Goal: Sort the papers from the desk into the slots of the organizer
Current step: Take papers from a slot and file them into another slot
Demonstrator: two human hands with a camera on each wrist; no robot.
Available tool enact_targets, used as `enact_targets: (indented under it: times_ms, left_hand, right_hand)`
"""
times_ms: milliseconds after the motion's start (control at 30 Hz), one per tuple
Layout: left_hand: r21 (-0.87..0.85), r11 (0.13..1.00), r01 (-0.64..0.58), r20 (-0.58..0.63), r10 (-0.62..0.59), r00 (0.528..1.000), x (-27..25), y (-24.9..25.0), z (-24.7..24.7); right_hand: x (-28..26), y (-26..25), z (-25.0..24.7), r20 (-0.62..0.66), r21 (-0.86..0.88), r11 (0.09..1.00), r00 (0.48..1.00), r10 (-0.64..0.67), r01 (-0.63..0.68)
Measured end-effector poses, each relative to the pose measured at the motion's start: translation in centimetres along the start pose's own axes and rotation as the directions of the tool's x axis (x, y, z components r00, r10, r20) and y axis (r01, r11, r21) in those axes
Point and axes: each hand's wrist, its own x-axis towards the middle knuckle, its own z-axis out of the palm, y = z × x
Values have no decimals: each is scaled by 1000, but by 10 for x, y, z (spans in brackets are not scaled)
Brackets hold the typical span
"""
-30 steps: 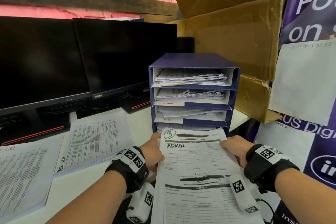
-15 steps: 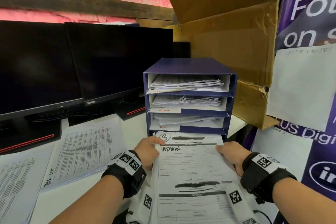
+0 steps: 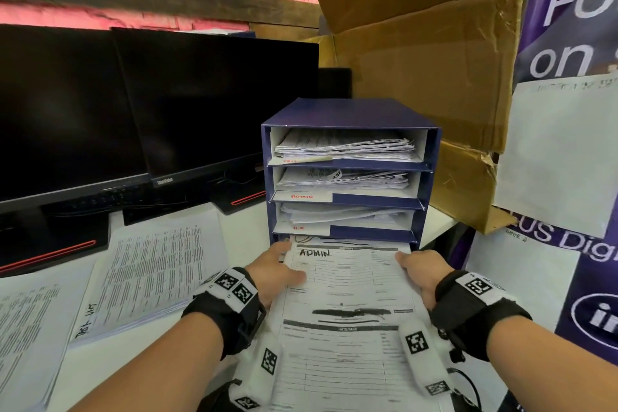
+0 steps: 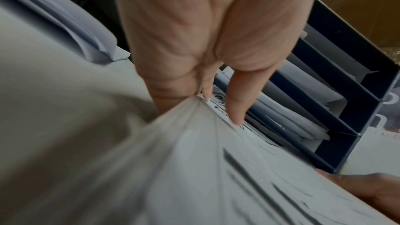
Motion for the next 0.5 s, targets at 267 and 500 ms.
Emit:
enact_targets:
  times_ms: [267,500]
  left_hand:
    - [121,990,-72,-210,96,973,6,-1,-6]
    - [-2,1000,-22,-347,20,938,8,4,-2]
  right_hand:
    - [-52,-4,-16,312,104,995,950,-31,-1]
    - [-62,6,-33,466,-118,988,884,-31,97]
